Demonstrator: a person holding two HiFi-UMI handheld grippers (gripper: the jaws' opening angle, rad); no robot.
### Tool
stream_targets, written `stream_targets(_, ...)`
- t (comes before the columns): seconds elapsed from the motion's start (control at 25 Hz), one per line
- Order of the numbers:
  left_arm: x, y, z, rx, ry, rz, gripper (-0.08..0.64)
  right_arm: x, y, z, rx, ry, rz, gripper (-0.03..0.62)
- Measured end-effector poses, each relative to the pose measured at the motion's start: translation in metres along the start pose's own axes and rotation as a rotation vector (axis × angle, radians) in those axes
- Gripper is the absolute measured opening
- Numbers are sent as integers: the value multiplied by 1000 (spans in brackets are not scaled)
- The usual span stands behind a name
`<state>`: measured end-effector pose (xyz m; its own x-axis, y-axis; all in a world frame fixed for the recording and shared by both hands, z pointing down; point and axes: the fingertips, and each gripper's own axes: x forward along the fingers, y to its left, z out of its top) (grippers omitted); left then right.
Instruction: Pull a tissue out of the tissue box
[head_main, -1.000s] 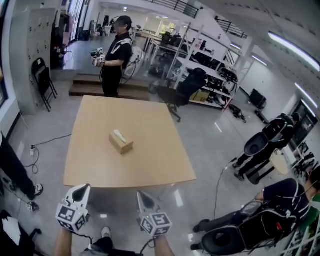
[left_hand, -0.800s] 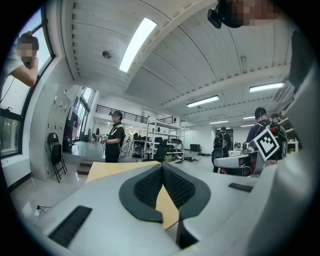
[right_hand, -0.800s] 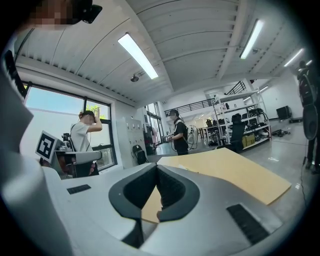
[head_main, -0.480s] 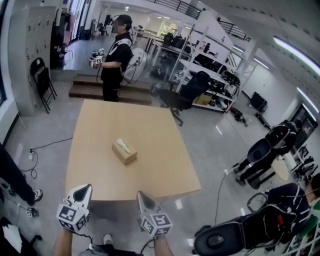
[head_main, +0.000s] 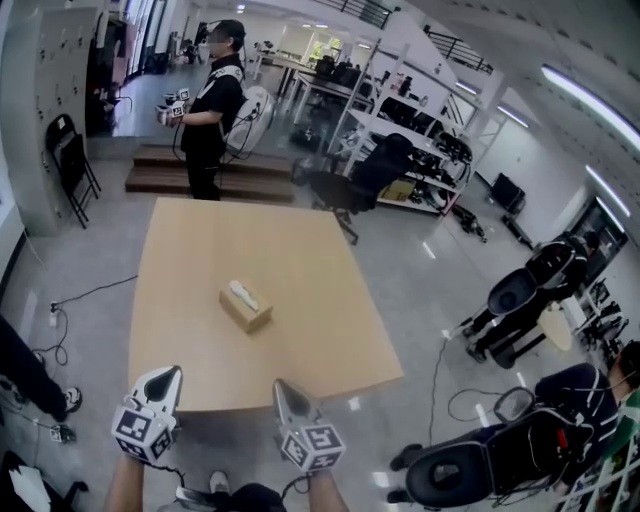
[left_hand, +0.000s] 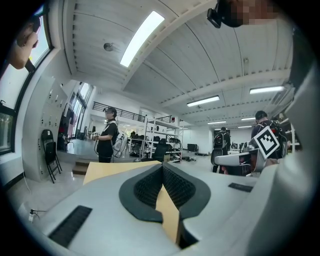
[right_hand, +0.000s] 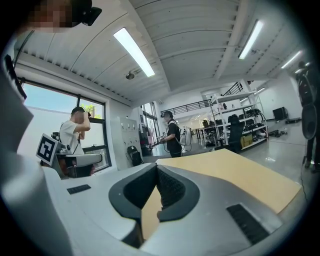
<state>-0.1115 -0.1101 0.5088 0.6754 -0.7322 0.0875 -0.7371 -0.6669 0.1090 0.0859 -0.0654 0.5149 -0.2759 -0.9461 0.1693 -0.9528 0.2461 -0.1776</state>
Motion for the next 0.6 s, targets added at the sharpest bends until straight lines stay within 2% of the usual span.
stream_targets(0.6,30,16,-2,-2,-13,9,8,28,-21,3,-18,-3,-1,11)
